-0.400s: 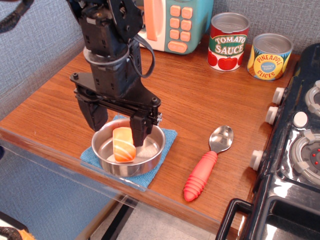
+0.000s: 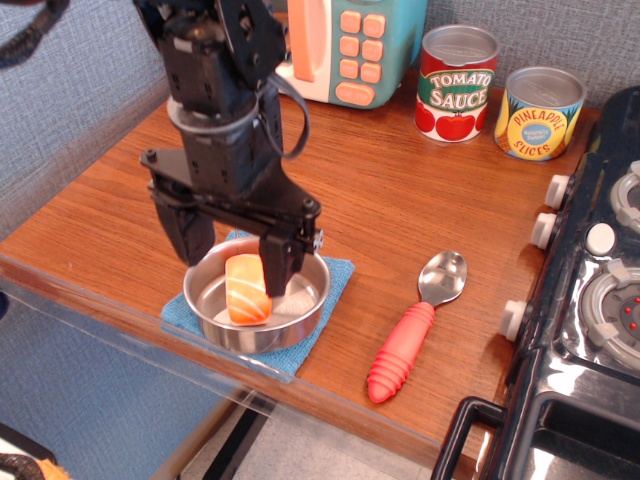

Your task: Pick up the spoon and put it on the left hand corner of the table.

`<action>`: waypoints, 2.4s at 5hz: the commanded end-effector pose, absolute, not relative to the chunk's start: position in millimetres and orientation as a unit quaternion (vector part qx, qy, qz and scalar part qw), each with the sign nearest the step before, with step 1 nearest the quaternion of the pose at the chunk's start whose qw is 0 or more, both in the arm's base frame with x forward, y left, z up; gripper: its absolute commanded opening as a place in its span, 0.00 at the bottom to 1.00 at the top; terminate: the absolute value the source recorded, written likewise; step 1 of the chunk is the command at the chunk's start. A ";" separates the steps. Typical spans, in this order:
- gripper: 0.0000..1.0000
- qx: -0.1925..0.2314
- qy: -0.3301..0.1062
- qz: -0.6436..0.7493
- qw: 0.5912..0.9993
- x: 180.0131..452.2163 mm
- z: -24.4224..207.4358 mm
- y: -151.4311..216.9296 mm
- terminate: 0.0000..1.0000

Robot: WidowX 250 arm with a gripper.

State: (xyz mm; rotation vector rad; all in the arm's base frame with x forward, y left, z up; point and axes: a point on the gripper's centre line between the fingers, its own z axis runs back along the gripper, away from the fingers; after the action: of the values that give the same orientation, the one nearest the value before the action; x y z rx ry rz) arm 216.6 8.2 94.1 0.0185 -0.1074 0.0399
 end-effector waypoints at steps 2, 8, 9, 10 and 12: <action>1.00 0.001 -0.071 -0.093 0.993 241.1 95.2 -93.5 0.00; 1.00 0.023 -0.030 -0.002 0.999 272.8 42.3 -87.2 0.00; 1.00 0.015 -0.029 0.002 0.999 275.7 30.9 -88.6 0.00; 1.00 0.000 -0.024 -0.004 1.000 275.4 18.7 -90.9 0.00; 0.00 0.003 -0.015 -0.015 1.000 271.0 3.0 -81.2 0.00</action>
State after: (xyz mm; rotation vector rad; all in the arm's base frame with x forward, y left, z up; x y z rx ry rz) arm 271.6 -84.8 3.6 0.0024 -0.0280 -0.0311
